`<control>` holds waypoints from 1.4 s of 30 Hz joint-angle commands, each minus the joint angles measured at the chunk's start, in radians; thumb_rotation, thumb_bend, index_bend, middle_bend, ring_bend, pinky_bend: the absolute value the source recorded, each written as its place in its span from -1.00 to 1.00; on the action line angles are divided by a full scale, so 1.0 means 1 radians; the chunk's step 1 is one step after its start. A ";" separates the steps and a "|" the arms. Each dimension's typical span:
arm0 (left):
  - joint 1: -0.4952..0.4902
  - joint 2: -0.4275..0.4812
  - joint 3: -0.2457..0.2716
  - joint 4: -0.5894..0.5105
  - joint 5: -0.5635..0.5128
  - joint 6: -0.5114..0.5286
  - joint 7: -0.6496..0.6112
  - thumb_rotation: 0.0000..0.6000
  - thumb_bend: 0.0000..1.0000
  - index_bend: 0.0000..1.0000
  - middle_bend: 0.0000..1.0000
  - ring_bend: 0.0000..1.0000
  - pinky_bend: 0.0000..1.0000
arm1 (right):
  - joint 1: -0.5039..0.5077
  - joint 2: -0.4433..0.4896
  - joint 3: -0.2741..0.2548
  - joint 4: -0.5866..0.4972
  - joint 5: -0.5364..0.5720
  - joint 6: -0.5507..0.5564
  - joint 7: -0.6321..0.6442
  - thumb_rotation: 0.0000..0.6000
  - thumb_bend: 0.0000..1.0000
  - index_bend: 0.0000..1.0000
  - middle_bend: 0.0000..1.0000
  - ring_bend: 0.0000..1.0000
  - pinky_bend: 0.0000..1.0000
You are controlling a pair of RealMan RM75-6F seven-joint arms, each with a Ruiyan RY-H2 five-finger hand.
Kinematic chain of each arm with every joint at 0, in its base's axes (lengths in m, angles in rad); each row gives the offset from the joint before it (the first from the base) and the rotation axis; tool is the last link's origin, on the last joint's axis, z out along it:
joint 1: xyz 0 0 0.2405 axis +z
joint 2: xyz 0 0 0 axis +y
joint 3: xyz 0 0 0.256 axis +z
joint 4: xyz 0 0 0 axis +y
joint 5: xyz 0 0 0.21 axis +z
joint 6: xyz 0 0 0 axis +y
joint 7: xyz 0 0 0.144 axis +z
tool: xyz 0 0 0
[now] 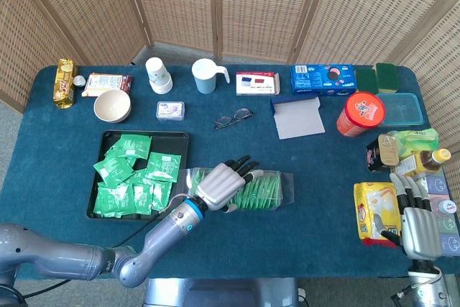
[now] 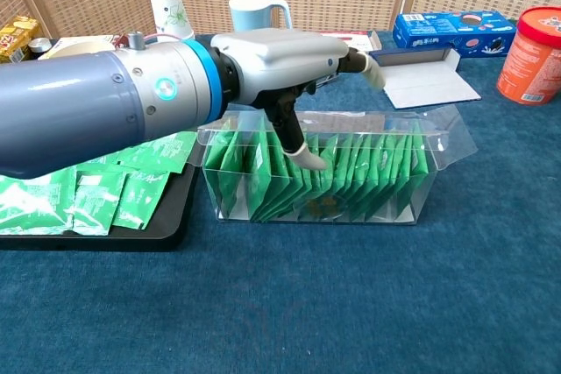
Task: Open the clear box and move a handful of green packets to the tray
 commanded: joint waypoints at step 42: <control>-0.065 0.120 -0.085 0.014 -0.198 -0.033 -0.202 0.28 -0.13 -0.33 -0.78 -0.99 -0.54 | 0.003 -0.011 0.007 -0.007 0.030 -0.045 -0.018 1.00 -0.31 -1.00 -0.96 -1.00 -0.90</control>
